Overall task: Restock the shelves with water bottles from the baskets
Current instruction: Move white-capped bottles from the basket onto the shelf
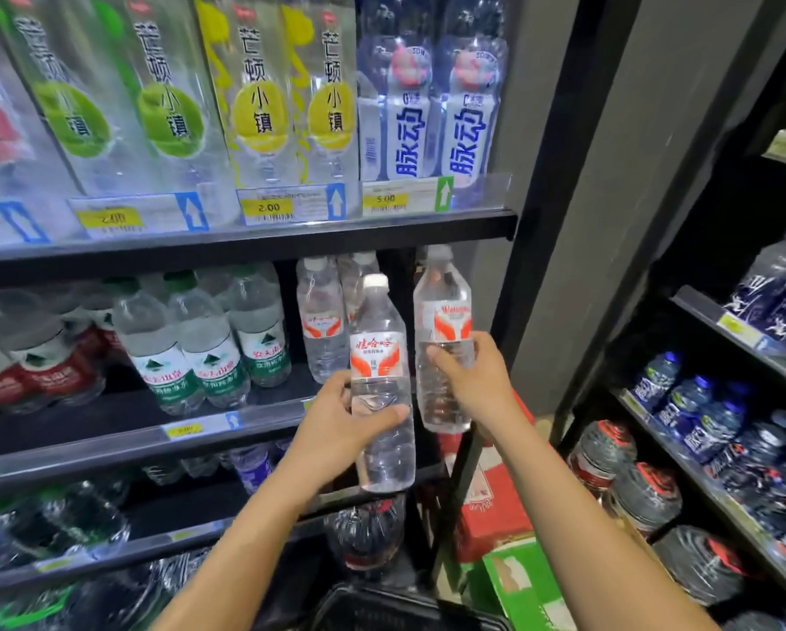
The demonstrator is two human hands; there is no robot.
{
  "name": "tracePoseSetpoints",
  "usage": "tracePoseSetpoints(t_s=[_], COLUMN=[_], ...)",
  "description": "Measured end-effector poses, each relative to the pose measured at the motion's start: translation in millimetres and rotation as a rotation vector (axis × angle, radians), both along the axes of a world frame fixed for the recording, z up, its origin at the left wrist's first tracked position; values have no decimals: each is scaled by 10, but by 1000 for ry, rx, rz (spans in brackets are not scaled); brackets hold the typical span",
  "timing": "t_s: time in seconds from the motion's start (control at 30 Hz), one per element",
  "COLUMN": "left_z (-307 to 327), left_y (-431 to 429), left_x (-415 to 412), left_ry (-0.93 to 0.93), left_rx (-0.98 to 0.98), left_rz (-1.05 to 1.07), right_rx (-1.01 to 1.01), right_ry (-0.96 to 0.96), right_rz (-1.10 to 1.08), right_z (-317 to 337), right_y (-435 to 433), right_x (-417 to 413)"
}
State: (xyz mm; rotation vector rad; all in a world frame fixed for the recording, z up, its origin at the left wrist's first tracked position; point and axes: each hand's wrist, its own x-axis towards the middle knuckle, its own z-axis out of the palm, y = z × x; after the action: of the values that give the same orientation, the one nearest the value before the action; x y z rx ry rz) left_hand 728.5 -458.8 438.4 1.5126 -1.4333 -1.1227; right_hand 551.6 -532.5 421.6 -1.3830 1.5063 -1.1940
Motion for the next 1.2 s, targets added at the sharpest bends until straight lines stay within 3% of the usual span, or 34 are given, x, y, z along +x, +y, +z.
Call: tracePoseSetpoints(t_s=[0.27,0.67,0.9,1.2], left_z=[-73,-311,-402,-382], left_y=[-679,-1039,-1018,-967], left_x=[-125,-360,-340,-219], left_ry=[9,-54,61,-27], left_rx=[-137,-280,-277,-286], left_rz=[0,255,352,285], right_rx=[-58,-71,-13,-43], right_ry=[-53,-237,-104,11], right_rz=[-86,-146,-38,-75], right_z=[20,-176,-324,-393], right_y=[-583,-843,-939,-871], right_x=[44,89,21,34])
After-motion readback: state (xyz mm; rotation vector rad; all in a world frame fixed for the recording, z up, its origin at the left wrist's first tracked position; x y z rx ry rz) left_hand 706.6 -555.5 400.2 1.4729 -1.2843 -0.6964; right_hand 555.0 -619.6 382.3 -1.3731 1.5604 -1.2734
